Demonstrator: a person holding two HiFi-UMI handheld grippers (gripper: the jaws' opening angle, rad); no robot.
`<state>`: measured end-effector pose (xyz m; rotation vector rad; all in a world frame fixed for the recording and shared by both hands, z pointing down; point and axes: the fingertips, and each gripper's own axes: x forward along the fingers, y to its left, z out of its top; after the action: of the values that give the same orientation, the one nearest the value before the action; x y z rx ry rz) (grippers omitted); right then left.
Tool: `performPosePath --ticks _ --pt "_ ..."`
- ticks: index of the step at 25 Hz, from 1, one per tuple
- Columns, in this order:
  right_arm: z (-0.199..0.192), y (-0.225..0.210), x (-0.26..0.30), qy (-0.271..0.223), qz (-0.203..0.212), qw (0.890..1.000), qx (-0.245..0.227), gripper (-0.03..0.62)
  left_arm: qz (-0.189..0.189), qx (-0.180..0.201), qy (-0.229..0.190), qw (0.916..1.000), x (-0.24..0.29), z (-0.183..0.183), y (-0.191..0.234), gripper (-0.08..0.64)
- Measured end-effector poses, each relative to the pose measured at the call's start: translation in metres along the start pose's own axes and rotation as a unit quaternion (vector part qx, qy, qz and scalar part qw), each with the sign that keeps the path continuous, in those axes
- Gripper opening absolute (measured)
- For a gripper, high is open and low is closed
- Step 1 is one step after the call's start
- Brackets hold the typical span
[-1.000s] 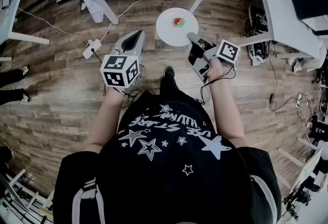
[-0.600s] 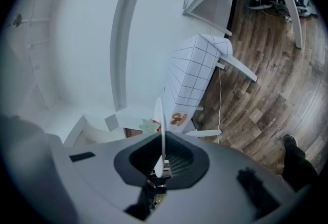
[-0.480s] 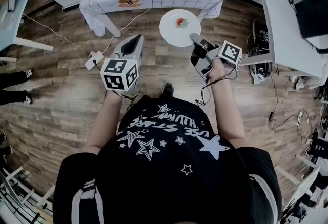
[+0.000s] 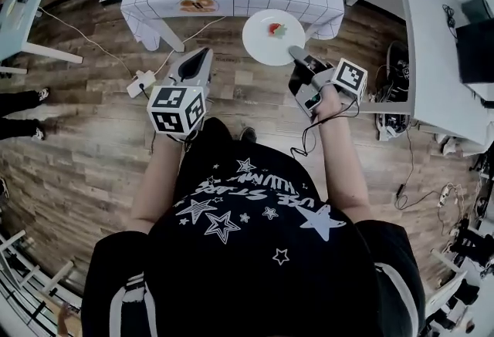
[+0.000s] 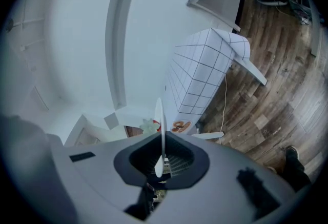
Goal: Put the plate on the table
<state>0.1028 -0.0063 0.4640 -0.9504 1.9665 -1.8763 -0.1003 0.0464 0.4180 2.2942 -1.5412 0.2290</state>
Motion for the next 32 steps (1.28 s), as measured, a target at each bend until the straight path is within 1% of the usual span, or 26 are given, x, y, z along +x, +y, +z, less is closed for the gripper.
performPosePath --ticks 7,10,12,15,19,25,32 --pt "0.011 -0.007 0.019 -0.009 -0.011 1.000 0.007 0.021 -0.006 -0.008 0.001 0.9999 0.024 0.005 0.023 0.009" --pt "0.012 -0.008 0.019 -0.020 -0.017 1.000 0.004 0.021 -0.017 -0.011 -0.003 0.9998 0.036 0.006 0.031 0.009" --pt "0.020 -0.006 0.023 -0.032 -0.020 0.999 0.001 0.021 -0.030 -0.008 -0.009 0.9995 0.047 0.012 0.037 0.009" --pt "0.051 0.002 0.047 -0.048 -0.028 0.998 0.001 0.021 -0.046 0.001 -0.006 0.9989 0.081 0.035 0.053 0.009" --pt "0.088 0.018 0.090 -0.057 -0.027 0.998 0.001 0.021 -0.056 0.009 -0.006 0.9984 0.121 0.065 0.080 0.009" --pt "0.104 0.024 0.159 -0.053 -0.028 0.998 -0.005 0.021 -0.059 0.008 -0.012 0.9981 0.156 0.083 0.138 0.009" --pt "0.125 0.031 0.195 -0.069 -0.036 0.997 0.000 0.021 -0.068 0.005 -0.009 0.9976 0.178 0.099 0.174 0.009"
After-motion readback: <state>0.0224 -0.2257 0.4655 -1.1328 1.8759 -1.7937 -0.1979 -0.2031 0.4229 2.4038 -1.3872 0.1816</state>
